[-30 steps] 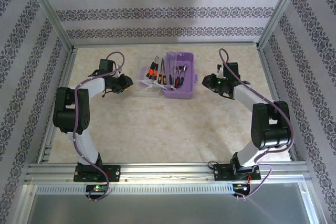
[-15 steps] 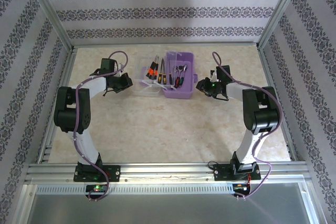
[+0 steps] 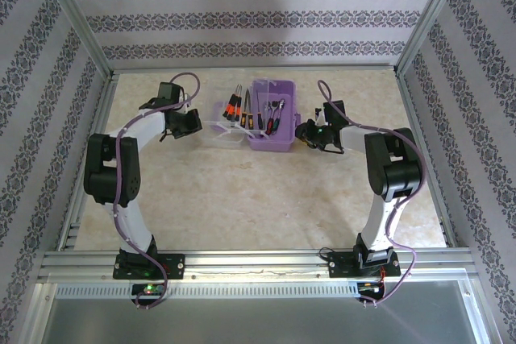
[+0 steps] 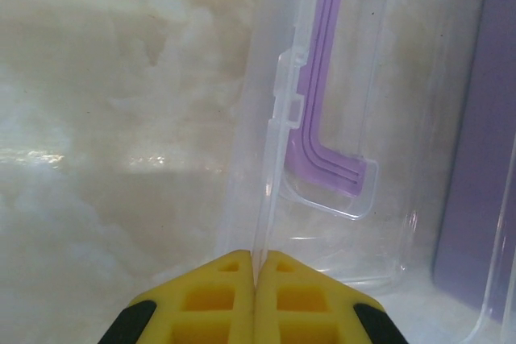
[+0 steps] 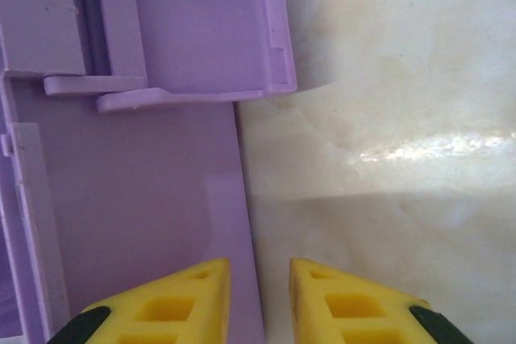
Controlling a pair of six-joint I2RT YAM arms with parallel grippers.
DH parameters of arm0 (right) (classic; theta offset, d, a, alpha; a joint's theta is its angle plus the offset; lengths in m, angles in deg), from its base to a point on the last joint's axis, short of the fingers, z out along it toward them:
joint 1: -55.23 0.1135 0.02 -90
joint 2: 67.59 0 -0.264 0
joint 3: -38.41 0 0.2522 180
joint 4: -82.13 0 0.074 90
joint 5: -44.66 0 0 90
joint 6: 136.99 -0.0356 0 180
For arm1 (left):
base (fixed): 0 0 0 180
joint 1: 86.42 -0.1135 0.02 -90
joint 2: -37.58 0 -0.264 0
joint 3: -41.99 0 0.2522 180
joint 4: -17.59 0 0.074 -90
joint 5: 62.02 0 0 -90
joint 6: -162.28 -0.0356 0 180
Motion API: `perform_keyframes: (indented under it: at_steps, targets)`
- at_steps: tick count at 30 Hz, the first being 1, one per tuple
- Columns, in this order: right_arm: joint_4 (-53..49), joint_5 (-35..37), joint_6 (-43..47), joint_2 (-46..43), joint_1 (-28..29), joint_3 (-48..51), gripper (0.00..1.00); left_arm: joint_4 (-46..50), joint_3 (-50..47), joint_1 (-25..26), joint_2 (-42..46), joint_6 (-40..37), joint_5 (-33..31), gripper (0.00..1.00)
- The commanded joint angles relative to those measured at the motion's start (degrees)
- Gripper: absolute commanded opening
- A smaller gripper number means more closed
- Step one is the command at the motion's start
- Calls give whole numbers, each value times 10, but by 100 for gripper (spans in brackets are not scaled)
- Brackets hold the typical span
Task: Pack the tool kit
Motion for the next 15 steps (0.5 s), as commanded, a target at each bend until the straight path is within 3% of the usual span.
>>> perform_keyframes:
  at_steps: [1,15]
  targets:
    - [40,-32,-19,6,18,-8,27,59,34,17,45,-11,-19,0]
    - [70,-40,-42,-7,42,6,26,160,111,67,80,-50,-69,0]
